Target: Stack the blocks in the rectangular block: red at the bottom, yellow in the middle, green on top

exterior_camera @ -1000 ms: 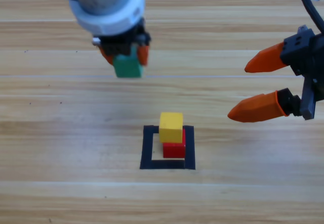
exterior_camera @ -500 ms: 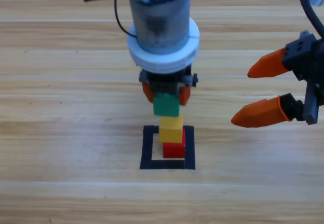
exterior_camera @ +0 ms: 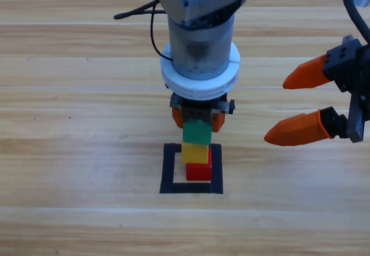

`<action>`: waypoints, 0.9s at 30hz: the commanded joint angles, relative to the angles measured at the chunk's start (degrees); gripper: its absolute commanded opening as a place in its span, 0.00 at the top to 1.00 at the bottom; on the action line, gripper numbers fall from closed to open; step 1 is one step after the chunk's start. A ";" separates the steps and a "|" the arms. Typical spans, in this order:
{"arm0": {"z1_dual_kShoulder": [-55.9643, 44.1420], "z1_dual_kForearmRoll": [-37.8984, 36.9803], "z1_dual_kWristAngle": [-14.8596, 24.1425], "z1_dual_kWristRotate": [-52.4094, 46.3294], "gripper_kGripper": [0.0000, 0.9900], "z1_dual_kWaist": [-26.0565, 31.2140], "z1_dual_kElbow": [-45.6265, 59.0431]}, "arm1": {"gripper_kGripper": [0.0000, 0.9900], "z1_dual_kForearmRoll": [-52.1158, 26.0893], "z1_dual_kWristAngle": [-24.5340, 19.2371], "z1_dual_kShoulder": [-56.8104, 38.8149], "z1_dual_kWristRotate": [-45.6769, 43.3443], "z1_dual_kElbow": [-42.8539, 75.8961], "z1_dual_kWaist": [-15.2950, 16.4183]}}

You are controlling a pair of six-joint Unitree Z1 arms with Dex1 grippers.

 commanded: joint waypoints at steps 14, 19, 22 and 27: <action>3.16 -0.03 1.19 -0.94 0.96 -0.31 -0.07 | 0.00 0.86 -0.22 -2.40 -0.27 1.05 -1.43; 2.02 -0.03 1.27 -3.48 0.96 -0.22 -0.07 | 0.00 0.86 -0.22 -2.40 -0.27 1.23 -1.43; 1.66 0.14 1.71 -6.12 0.96 -0.22 0.46 | 0.00 0.86 -0.31 -2.40 -0.27 1.23 -1.43; 1.58 0.14 2.33 -8.05 0.96 -0.04 0.37 | 0.00 0.86 -0.31 -2.58 -0.27 1.31 -1.51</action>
